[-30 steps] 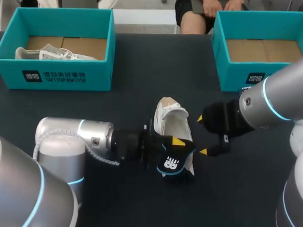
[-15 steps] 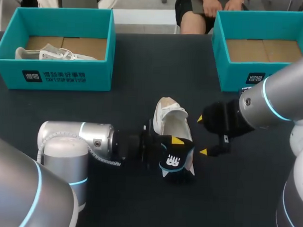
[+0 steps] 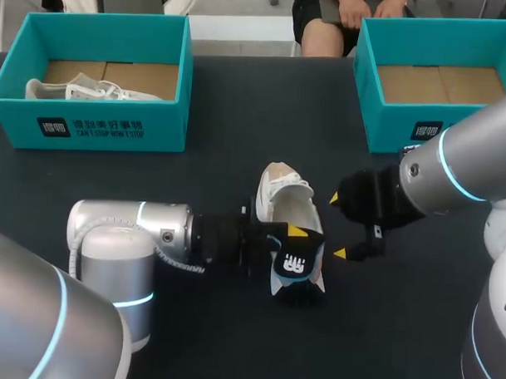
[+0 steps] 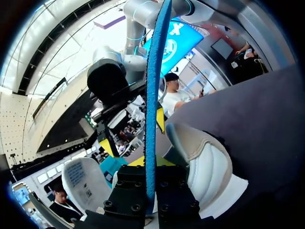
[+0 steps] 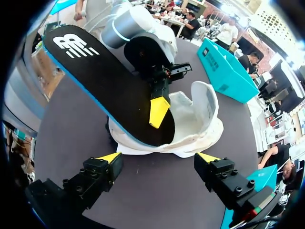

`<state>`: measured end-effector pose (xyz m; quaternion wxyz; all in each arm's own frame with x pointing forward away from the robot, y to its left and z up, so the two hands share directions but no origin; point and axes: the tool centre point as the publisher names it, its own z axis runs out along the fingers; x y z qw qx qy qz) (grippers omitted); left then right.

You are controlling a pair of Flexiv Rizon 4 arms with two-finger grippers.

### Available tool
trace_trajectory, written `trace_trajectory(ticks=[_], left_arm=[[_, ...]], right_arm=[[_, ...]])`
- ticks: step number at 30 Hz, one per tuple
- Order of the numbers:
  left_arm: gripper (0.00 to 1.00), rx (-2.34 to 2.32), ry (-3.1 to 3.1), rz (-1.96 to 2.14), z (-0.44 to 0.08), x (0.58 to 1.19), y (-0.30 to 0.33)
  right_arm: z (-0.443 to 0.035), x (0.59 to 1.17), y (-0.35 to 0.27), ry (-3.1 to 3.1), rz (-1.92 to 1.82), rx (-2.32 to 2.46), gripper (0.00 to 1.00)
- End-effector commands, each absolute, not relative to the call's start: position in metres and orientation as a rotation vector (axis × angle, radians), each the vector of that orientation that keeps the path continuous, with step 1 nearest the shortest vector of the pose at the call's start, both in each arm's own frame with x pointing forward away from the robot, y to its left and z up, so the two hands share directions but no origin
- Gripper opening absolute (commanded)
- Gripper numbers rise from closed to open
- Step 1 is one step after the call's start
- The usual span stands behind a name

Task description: Take the shoe out of the shoebox, open the shoe tongue, remove and reinsert the insole, then place the shoe into the shoebox

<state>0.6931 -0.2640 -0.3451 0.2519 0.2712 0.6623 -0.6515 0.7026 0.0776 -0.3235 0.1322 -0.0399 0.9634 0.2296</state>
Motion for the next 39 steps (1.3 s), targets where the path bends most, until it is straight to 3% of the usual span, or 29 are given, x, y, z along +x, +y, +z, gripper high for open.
trace_trajectory(ticks=[1, 8, 11, 12, 39], left_arm=[[0.0, 0.741, 1.819, -1.765, -0.355, 0.701, -0.272], [0.0, 0.71, 1.829, -1.765, -0.356, 0.703, -0.268], [0.29, 0.706, 1.821, -1.771, -0.348, 0.7, -0.266], [0.31, 0.705, 1.817, -1.775, -0.345, 0.699, -0.266], [0.4, 0.753, 1.728, -1.814, -0.308, 0.674, -0.254]], right_arm=[[-0.324, 0.701, 0.077, 2.793, 0.668, -0.117, 1.0], [-0.324, 0.701, 0.077, 2.793, 0.668, -0.117, 1.0], [-0.324, 0.701, 0.077, 2.793, 0.668, -0.117, 1.0], [-0.324, 0.701, 0.077, 2.793, 0.668, -0.117, 1.0], [-0.324, 0.701, 0.077, 2.793, 0.668, -0.117, 1.0]])
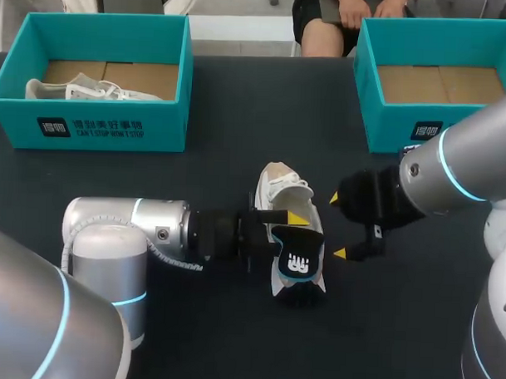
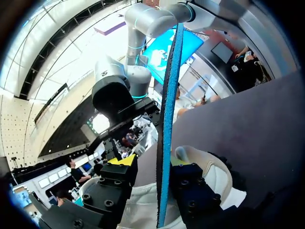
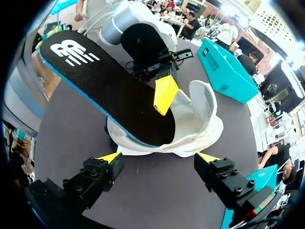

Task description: Take the shoe out of the shoebox, open the shoe tongue, remove and reinsert the insole, then place the shoe into the shoebox

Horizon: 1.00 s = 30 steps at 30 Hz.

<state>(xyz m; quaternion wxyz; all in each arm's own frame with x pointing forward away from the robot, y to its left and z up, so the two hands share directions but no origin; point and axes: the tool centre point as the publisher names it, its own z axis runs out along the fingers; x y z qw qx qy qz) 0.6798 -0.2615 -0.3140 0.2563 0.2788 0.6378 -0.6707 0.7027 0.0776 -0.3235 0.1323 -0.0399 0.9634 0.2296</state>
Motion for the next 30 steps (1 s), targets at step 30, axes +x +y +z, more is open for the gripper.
trace_trajectory(ticks=[30], left_arm=[[0.0, 0.784, 1.773, -1.713, -0.348, 0.691, -0.252]], right_arm=[[-0.324, 0.701, 0.077, 2.793, 0.668, -0.117, 1.0]])
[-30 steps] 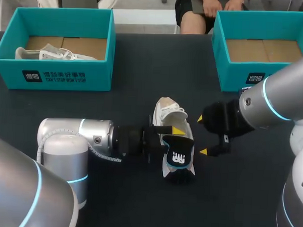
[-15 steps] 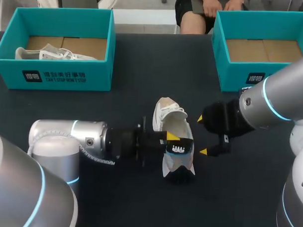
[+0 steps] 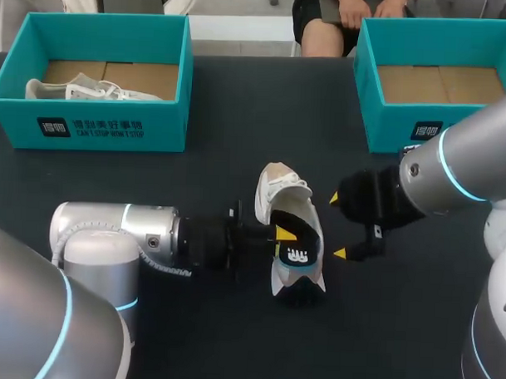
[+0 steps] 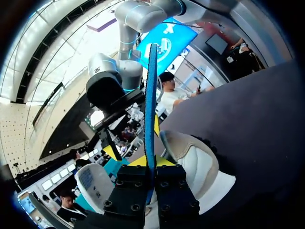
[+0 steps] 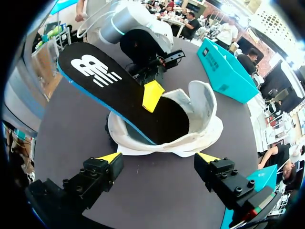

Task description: Take the shoe out of the shoebox, open the shoe tongue, remove and reinsert the insole, then place the shoe into the shoebox

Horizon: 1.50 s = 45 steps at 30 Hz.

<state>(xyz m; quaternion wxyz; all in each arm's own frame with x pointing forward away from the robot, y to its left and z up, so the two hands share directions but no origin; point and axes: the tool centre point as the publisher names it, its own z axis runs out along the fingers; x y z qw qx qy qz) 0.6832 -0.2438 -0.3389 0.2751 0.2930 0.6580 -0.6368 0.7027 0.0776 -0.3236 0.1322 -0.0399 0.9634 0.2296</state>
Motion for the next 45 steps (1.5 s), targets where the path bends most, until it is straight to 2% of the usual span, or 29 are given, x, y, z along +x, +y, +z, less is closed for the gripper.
trace_trajectory(ticks=[1, 5, 6, 8, 9, 13, 18, 22, 27, 29, 30, 31, 45], left_arm=[[0.0, 0.782, 1.775, -1.708, -0.349, 0.693, -0.252], [0.0, 0.757, 1.779, -1.717, -0.346, 0.694, -0.251], [0.05, 0.756, 1.775, -1.721, -0.343, 0.693, -0.251], [0.31, 0.757, 1.77, -1.723, -0.338, 0.69, -0.25], [0.35, 0.761, 1.763, -1.725, -0.335, 0.689, -0.25], [0.41, 0.769, 1.757, -1.725, -0.327, 0.685, -0.248], [0.42, 0.774, 1.731, -1.731, -0.32, 0.68, -0.245], [0.42, 0.766, 1.71, -1.743, -0.314, 0.677, -0.243], [0.36, 0.767, 1.694, -1.754, -0.308, 0.672, -0.242], [0.26, 0.77, 1.692, -1.759, -0.308, 0.67, -0.242], [0.04, 0.77, 1.694, -1.76, -0.309, 0.669, -0.243], [0.0, 0.771, 1.694, -1.759, -0.31, 0.668, -0.243], [0.0, 0.787, 1.729, -1.671, -0.344, 0.693, -0.248]], right_arm=[[-0.324, 0.701, 0.077, 2.793, 0.668, -0.117, 1.0], [-0.324, 0.701, 0.077, 2.793, 0.668, -0.117, 1.0], [-0.324, 0.701, 0.077, 2.793, 0.668, -0.117, 1.0], [-0.324, 0.701, 0.077, 2.793, 0.668, -0.117, 1.0], [-0.324, 0.701, 0.077, 2.793, 0.668, -0.117, 1.0], [-0.324, 0.701, 0.077, 2.793, 0.668, -0.117, 1.0], [-0.324, 0.701, 0.077, 2.793, 0.668, -0.117, 1.0], [-0.324, 0.701, 0.077, 2.793, 0.668, -0.117, 1.0], [-0.324, 0.701, 0.077, 2.793, 0.668, -0.117, 1.0], [-0.324, 0.701, 0.077, 2.793, 0.668, -0.117, 1.0], [-0.324, 0.701, 0.077, 2.793, 0.668, -0.117, 1.0], [-0.324, 0.701, 0.077, 2.793, 0.668, -0.117, 1.0], [-0.324, 0.701, 0.077, 2.793, 0.668, -0.117, 1.0]])
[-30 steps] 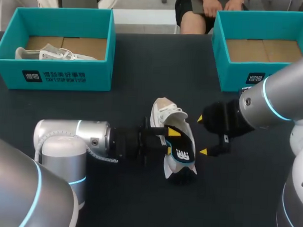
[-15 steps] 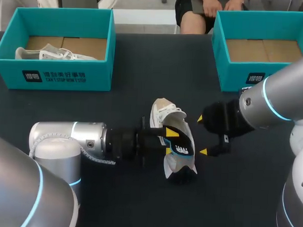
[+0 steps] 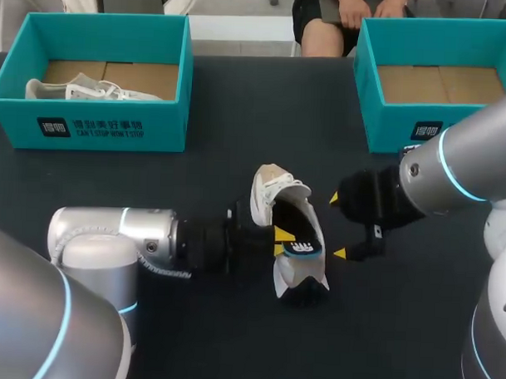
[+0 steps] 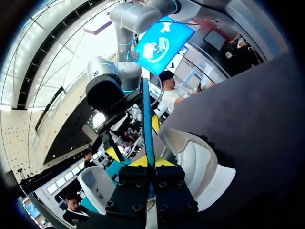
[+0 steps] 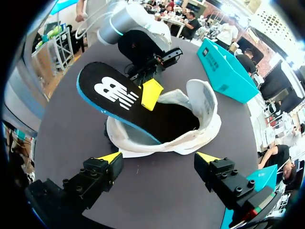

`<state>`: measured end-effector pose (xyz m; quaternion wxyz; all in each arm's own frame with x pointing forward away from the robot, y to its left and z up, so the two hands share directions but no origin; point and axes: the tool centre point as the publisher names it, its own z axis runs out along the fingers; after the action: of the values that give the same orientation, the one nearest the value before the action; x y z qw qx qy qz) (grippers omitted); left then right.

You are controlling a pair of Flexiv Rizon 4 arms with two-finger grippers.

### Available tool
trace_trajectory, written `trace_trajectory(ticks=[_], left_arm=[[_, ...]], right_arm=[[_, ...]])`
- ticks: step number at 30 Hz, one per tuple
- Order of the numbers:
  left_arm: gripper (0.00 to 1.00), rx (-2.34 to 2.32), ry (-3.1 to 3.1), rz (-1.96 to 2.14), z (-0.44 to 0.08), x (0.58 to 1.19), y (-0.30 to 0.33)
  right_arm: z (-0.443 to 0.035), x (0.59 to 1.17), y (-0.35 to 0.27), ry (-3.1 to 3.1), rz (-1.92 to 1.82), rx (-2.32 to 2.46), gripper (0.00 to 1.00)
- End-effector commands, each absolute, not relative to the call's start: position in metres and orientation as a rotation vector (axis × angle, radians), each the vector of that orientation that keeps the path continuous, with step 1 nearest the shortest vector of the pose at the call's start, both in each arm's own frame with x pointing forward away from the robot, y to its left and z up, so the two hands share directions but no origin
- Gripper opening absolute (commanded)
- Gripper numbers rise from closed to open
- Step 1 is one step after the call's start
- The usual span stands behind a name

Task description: Take the shoe out of the shoebox, open the shoe tongue, remove and reinsert the insole, then place the shoe into the shoebox

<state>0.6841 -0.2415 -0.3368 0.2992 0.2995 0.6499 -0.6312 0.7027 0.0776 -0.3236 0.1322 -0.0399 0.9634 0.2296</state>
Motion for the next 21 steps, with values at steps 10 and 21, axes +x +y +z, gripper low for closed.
trace_trajectory(ticks=[10, 21], left_arm=[[0.45, 0.764, 1.736, -1.663, -0.343, 0.696, -0.243], [0.42, 0.79, 1.664, -1.701, -0.318, 0.68, -0.242]], right_arm=[[-0.324, 0.701, 0.077, 2.793, 0.668, -0.117, 1.0], [-0.324, 0.701, 0.077, 2.793, 0.668, -0.117, 1.0]])
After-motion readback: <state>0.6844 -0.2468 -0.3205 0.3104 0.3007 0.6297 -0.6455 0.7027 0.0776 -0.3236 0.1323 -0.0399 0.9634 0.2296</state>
